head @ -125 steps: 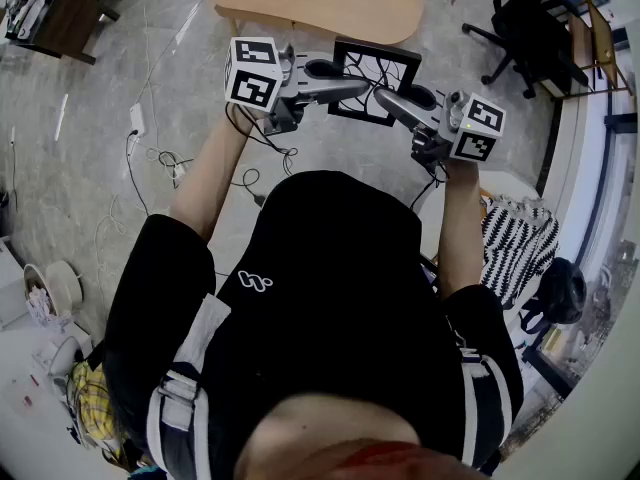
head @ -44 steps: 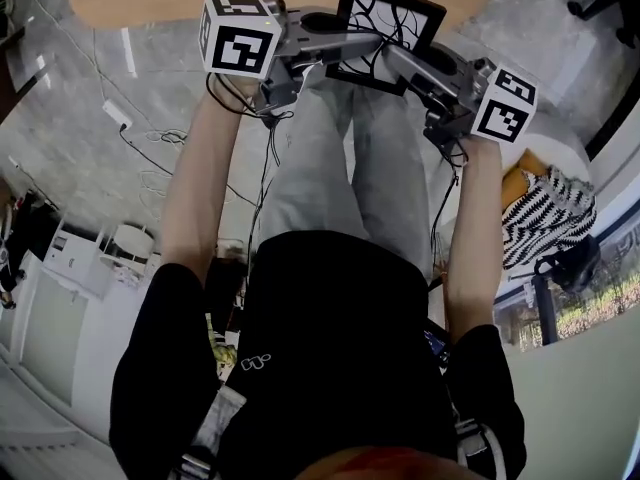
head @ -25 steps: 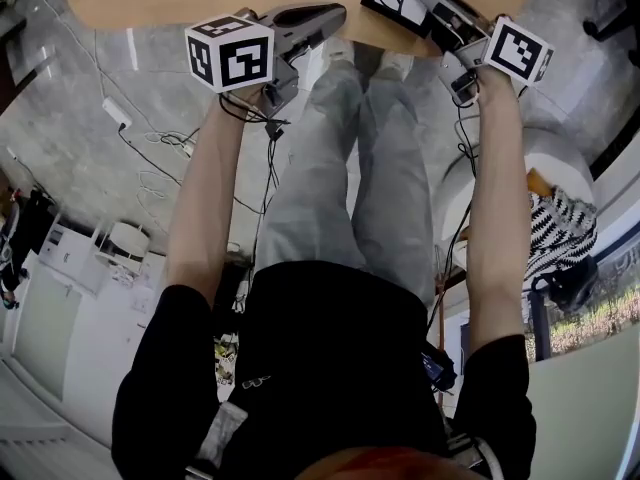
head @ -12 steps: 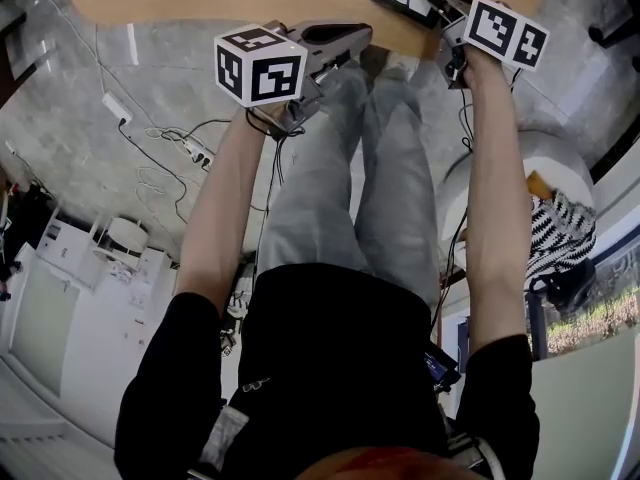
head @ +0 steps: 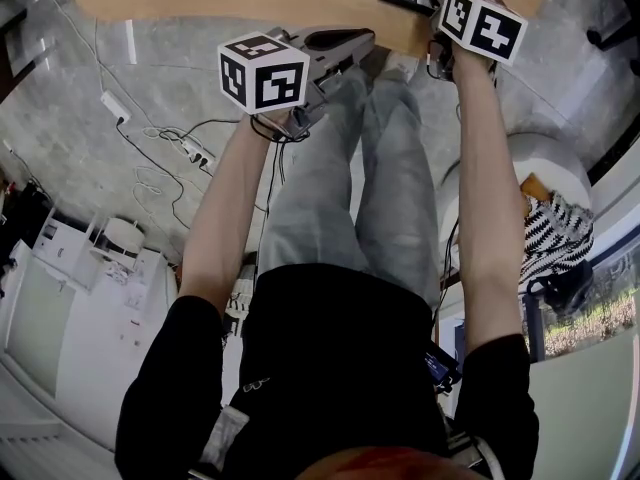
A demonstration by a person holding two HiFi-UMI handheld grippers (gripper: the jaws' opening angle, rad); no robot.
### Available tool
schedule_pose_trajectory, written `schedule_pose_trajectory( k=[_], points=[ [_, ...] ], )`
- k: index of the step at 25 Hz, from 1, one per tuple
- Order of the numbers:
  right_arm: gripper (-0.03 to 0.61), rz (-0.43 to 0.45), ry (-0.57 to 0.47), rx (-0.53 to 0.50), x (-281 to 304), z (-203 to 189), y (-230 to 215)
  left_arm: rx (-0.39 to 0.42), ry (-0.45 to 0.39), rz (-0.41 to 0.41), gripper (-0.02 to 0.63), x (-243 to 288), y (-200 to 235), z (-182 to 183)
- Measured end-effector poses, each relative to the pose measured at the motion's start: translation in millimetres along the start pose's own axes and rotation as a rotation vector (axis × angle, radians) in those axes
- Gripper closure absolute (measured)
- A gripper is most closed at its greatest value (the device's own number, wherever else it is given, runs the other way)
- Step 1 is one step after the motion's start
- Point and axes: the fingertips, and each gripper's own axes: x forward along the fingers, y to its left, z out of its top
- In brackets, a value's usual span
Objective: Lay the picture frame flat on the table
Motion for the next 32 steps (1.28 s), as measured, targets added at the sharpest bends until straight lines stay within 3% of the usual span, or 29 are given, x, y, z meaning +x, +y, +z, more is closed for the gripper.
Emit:
schedule_pose_trajectory(
  k=[3,6,9,12,14,20,25,28,32],
  points=[
    [0.462,-0.055,-0.068,-0.003,-25,10,-1,0.106,-0.037,0.051,0.604,-5,-7,13],
    [0.54,-0.01,-0.199,0.098,-66,20,10,0.253,-0.09,0.105,0.604,-14,-28,30],
    [0.566,0.159,-0.323,0.189,-126,26,24,0.359,-0.151,0.126,0.604,-19,-74,47],
    [0.568,0.38,-0.45,0.175,-194,54,56,0.466,-0.261,0.141,0.604,-33,-129,82],
    [0.567,0.416,-0.528,0.154,-239,74,69,0.509,-0.332,0.147,0.604,-47,-166,104],
    [0.567,0.356,-0.756,0.093,-362,146,83,0.551,-0.533,0.309,0.604,-95,-248,167],
    [0.566,0.321,-0.956,0.111,-482,209,84,0.656,-0.658,0.345,0.604,-135,-342,223],
    [0.566,0.272,-1.062,-0.029,-549,242,100,0.69,-0.746,0.363,0.604,-165,-387,252],
    [0.568,0.127,-1.081,-0.178,-577,252,106,0.749,-0.807,0.395,0.604,-186,-422,269]
  ],
)
